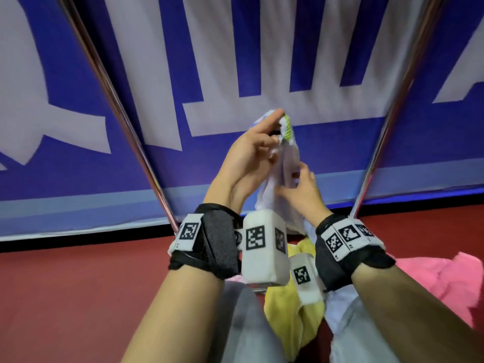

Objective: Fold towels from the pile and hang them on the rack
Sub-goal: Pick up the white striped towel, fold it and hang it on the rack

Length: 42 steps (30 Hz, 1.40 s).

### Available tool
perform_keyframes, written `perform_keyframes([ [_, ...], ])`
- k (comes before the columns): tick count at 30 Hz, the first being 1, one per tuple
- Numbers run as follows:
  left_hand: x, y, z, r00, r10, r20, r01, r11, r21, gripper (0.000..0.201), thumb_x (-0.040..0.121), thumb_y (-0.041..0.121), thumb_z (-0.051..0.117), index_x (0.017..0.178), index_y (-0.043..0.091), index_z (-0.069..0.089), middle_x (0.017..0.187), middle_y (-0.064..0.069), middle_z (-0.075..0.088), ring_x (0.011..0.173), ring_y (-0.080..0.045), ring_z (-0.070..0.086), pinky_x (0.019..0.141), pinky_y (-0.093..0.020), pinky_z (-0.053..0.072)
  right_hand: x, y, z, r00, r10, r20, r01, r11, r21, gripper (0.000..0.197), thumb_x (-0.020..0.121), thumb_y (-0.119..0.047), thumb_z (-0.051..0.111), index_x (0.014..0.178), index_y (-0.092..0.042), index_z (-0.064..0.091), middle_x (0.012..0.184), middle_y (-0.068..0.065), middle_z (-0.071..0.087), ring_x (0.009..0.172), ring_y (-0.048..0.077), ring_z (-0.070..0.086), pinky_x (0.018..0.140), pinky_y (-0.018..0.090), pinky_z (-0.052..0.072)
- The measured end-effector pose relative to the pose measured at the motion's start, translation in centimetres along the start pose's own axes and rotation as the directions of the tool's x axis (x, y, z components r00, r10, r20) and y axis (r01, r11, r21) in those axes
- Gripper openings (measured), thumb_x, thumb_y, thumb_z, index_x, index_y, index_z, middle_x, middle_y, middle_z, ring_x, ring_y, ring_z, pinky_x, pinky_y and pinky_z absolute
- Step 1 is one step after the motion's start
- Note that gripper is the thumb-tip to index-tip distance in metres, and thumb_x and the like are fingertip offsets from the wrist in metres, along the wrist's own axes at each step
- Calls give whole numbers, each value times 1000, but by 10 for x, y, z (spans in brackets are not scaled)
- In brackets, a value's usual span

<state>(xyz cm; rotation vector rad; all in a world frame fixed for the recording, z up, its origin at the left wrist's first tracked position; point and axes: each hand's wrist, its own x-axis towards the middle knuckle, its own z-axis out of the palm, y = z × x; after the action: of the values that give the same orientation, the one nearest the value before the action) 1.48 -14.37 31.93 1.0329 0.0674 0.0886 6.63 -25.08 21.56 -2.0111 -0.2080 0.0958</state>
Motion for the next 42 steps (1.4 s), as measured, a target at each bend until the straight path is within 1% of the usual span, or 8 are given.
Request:
perform_keyframes([
  [2, -1, -8, 11, 1000, 17, 13, -17, 999, -44, 57, 83, -14, 27, 129, 9, 52, 92, 1, 55, 55, -3, 50, 62, -18, 31, 1, 4, -16, 996, -20, -85, 15, 999, -49, 6, 86, -17, 59, 83, -18, 54, 84, 8, 54, 82, 25, 48, 64, 33, 39],
  [7, 14, -42, -12, 974, -12, -226, 0, 999, -50, 59, 90, -12, 32, 139, 19, 40, 97, 9, 56, 73, -5, 49, 63, -21, 29, 3, 15, -55, 990, 78, -119, -42, 960, 277, 26, 86, 1, 45, 64, -12, 48, 63, 0, 46, 60, 13, 38, 49, 22, 30],
  [16, 21, -98, -32, 905, -288, -314, 419, 733, 536, 46, 89, 2, 50, 132, 20, 49, 122, -2, 45, 117, -20, 41, 89, -37, 36, 6, 11, -82, 979, 204, 22, -140, 584, 800, 22, 94, -11, 43, 77, -8, 56, 76, 9, 58, 75, 20, 58, 75, 33, 46],
  [20, 14, -107, -33, 817, -487, -309, 575, 643, 506, 11, 85, 8, 49, 78, 17, 47, 79, -4, 42, 76, -25, 45, 66, -34, 39, 5, 0, -86, 974, 224, 19, -123, 461, 879, 25, 98, -15, 40, 85, -5, 59, 85, 11, 63, 83, 21, 62, 90, 38, 47],
  [24, 15, -109, -33, 731, -655, -189, 677, 663, 319, 16, 86, 19, 45, 70, 16, 42, 71, -5, 46, 65, -23, 52, 62, -35, 48, 6, -4, -85, 974, 226, 21, -110, 391, 914, 26, 99, -13, 38, 89, -2, 59, 91, 11, 63, 88, 21, 62, 96, 38, 46],
  [33, 21, -106, -27, 920, -282, -272, 331, 931, 153, 18, 92, 0, 42, 81, 8, 53, 45, 3, 53, 37, -6, 50, 37, -15, 41, 5, 4, -78, 956, 293, -18, -191, 668, 719, 17, 94, -9, 42, 92, -4, 58, 84, 7, 62, 84, 19, 60, 87, 34, 48],
  [38, 18, -101, -24, 953, -149, -264, 192, 970, 147, 11, 91, 5, 55, 89, 15, 58, 53, 6, 57, 38, -1, 48, 47, -17, 43, 4, 11, -68, 954, 293, 69, -278, 769, 576, 8, 90, -6, 47, 84, -10, 51, 75, 8, 47, 70, 18, 49, 65, 31, 40],
  [42, 16, -96, -15, 965, -137, -222, 145, 989, 20, 13, 89, 3, 58, 91, 16, 63, 63, 6, 69, 55, -3, 63, 55, -16, 52, -8, 10, -52, 935, 130, 331, -247, 907, 340, 44, 87, -12, 57, 127, -19, 40, 103, 5, 57, 87, 16, 57, 69, 25, 45],
])
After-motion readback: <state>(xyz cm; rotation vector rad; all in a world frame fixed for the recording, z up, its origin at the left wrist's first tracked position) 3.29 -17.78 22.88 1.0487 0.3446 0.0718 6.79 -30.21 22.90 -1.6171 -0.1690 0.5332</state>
